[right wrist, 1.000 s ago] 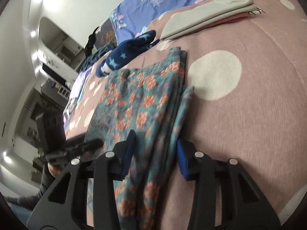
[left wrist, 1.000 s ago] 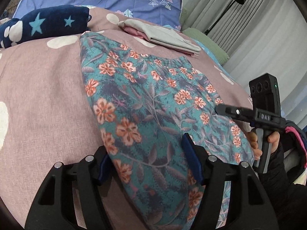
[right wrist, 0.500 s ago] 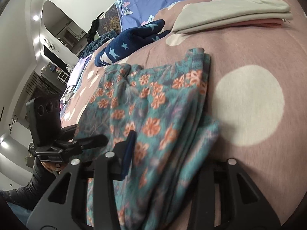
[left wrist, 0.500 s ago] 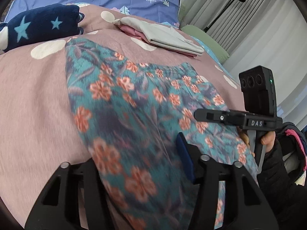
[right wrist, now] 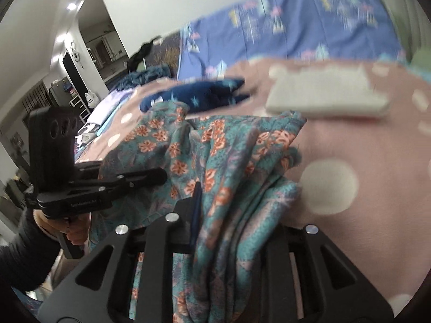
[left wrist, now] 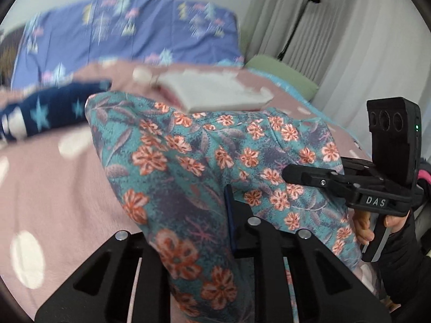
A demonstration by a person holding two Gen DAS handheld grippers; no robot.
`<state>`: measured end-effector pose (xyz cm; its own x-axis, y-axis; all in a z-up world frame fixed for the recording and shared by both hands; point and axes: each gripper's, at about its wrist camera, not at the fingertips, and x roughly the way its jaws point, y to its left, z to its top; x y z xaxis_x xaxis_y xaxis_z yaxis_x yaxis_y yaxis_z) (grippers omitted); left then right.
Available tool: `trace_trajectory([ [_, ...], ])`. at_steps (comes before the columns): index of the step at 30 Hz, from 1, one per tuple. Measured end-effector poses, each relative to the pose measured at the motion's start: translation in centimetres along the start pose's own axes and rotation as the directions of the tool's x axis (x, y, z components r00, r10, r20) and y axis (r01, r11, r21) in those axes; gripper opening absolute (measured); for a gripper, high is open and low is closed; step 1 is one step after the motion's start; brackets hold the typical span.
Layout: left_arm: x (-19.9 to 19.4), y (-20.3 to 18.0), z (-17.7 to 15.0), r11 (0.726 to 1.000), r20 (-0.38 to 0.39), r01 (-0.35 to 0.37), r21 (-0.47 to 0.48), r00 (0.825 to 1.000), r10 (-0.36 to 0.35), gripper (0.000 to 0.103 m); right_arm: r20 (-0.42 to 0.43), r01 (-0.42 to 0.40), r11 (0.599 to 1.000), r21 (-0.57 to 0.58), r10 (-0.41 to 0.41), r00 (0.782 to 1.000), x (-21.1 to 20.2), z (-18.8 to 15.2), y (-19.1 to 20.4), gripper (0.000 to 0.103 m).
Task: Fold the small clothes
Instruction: 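Lift the folded shirt with both grippers and place it beside the grey cloth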
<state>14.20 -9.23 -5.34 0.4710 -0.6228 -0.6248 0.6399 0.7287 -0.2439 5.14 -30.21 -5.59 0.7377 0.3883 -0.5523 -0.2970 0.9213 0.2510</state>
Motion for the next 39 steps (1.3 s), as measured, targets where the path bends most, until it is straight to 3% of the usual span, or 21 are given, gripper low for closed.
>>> trace_trajectory([
  [7, -3.9, -6.3, 2.8, 0.994, 0.114, 0.006, 0.111, 0.993, -0.019, 0.017, 0.162, 0.076, 0.997, -0.031, -0.07, 0.984, -7.9, 0.2, 0.9, 0.021],
  [14, -4.5, -13.9, 4.7, 0.969, 0.148, 0.03, 0.245, 0.987, -0.068, 0.017, 0.284, 0.177, 0.984, 0.006, -0.171, 0.943, -16.5, -1.8, -1.5, 0.021],
  [20, -2.5, -20.0, 5.2, 0.936, 0.111, 0.083, 0.341, 0.986, -0.127, 0.017, 0.31, 0.227, 0.97, 0.084, -0.242, 0.92, -21.3, -4.5, -4.5, 0.021],
  [26, 1.4, -23.2, 3.8, 0.913, 0.035, 0.159, 0.376, 0.982, -0.186, 0.017, 0.277, 0.274, 0.947, 0.167, -0.312, 0.909, -23.6, -7.8, -7.3, 0.021],
  [29, 3.3, -25.2, 3.8, 0.885, 0.02, 0.157, 0.438, 0.983, -0.184, 0.017, 0.285, 0.289, 0.934, 0.208, -0.341, 0.896, -24.8, -8.7, -9.1, 0.02],
  [33, 5.3, -27.2, 6.3, 0.853, 0.018, 0.155, 0.498, 0.982, -0.189, 0.017, 0.307, 0.307, 0.917, 0.253, -0.377, 0.874, -26.2, -8.1, -11.5, 0.02],
  [39, 8.0, -30.4, 11.3, 0.815, 0.054, 0.117, 0.568, 0.982, -0.179, 0.017, 0.331, 0.342, 0.892, 0.294, -0.431, 0.84, -28.0, -3.3, -16.3, 0.02],
])
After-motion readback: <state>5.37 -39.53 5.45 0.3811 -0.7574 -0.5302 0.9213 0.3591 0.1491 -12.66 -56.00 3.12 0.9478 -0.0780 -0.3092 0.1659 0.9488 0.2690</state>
